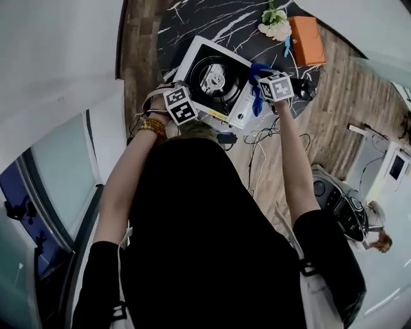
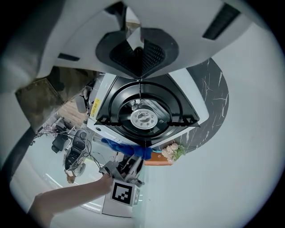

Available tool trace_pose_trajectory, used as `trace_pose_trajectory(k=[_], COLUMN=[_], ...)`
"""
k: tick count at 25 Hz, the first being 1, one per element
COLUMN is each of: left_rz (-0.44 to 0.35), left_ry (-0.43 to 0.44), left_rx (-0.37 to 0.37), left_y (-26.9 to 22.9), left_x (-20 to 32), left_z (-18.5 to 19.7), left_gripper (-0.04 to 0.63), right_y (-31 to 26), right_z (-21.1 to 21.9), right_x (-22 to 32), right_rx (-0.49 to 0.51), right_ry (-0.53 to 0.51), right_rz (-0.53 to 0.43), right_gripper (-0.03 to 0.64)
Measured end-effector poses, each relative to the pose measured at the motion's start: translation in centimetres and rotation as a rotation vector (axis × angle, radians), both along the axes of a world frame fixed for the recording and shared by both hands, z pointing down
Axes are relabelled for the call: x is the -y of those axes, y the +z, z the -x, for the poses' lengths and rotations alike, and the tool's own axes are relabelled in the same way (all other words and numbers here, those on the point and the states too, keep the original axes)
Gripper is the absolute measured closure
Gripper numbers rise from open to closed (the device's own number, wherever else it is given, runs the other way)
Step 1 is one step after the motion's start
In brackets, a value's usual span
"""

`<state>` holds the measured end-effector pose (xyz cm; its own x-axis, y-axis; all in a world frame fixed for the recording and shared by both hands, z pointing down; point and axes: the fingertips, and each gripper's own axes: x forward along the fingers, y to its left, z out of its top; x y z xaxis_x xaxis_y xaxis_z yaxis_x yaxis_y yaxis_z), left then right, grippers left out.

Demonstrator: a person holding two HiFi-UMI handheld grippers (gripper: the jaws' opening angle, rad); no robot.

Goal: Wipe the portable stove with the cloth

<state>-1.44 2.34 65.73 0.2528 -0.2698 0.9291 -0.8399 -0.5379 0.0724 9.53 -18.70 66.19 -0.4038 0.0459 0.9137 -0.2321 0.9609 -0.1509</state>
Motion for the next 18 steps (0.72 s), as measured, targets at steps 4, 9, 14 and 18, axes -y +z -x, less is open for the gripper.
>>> trace_pose_trajectory(k=[4,9,14,18], left_rz=[-0.013,-0.029,-0.036,-0.038], left_ry=[-0.064,-0.075,-0.071,-0.067], left_rx=[-0.026,-0.038,-0.041,-0.044], left_y=[0.0,-0.1,0.0,-0.1], left_x=[-0.1,0.0,-0.1,-0.1], left_z=[0.2,0.1,0.3,0.2], left_gripper=[0.581,0.581,0.581,0.581], right_y=[-0.4,-0.1,0.8,0.7], right_z=[-0.3,1.0,3.5,6.6], right_x=[1.0,1.7,0.6,-1.4], right_rx=[0.130,0.093,-0.123,-0.180], right_ry=[0.280,0.191,-0.388,-0.669], right_rz=[0.095,0.103,-0.003,-0.059], right_gripper=[0.598,0.598,0.598,0.598])
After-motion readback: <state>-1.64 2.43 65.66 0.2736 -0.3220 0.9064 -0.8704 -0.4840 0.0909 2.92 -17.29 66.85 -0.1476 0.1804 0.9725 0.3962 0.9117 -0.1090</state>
